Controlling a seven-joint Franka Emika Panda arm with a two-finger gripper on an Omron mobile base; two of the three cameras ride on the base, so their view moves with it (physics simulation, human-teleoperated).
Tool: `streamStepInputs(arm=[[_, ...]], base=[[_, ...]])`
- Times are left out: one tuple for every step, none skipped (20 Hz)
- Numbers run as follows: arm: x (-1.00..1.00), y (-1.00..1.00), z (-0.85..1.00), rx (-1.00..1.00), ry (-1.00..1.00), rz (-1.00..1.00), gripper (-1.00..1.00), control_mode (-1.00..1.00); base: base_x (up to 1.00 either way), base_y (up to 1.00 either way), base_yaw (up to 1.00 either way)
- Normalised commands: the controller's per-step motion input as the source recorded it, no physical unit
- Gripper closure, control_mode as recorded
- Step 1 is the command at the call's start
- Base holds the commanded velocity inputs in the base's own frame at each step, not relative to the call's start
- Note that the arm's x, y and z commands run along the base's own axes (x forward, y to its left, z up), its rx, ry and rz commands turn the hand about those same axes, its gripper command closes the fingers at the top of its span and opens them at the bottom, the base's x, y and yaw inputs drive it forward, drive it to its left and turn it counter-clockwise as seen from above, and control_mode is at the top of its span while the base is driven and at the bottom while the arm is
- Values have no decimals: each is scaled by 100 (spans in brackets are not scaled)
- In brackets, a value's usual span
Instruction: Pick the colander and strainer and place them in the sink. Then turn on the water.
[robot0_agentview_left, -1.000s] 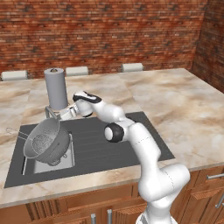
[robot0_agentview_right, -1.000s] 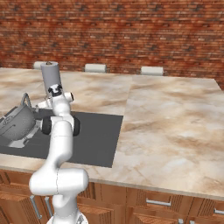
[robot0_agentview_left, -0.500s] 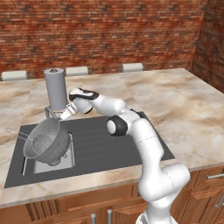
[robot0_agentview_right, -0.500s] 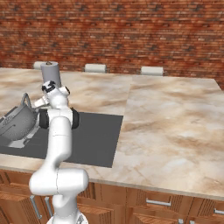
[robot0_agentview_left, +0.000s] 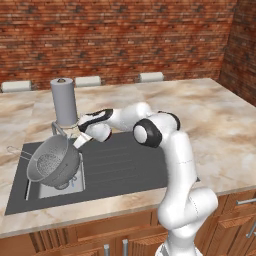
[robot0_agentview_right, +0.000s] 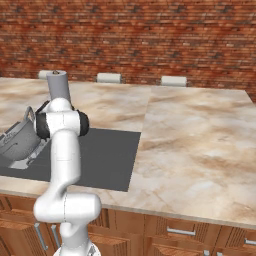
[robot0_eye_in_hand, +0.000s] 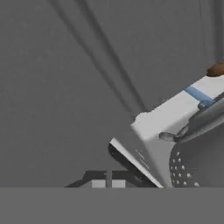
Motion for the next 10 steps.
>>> streamStepInputs(arm=[[-100,-100,-100,-15,19,-4,100,-100],[-100,-100,-100,-12,19,-4,100,-100],[-100,-100,-100,-10,19,-4,100,-100],[-100,-100,-100,-10,19,-4,100,-100],[-100,-100,-100,-9,20,-4,100,-100],[-100,-100,-100,-9,20,-4,100,-100],[-100,-100,-100,-8,20,-3,100,-100],[-97,-100,-100,-19,9,-11,100,-100],[-79,-100,-80,0,-12,-31,100,-100],[-35,-85,29,13,-24,-41,100,-100]], base=[[0,0,0],[0,0,0],[0,0,0],[0,0,0],[0,0,0],[0,0,0],[0,0,0],[0,0,0],[0,0,0],[0,0,0]])
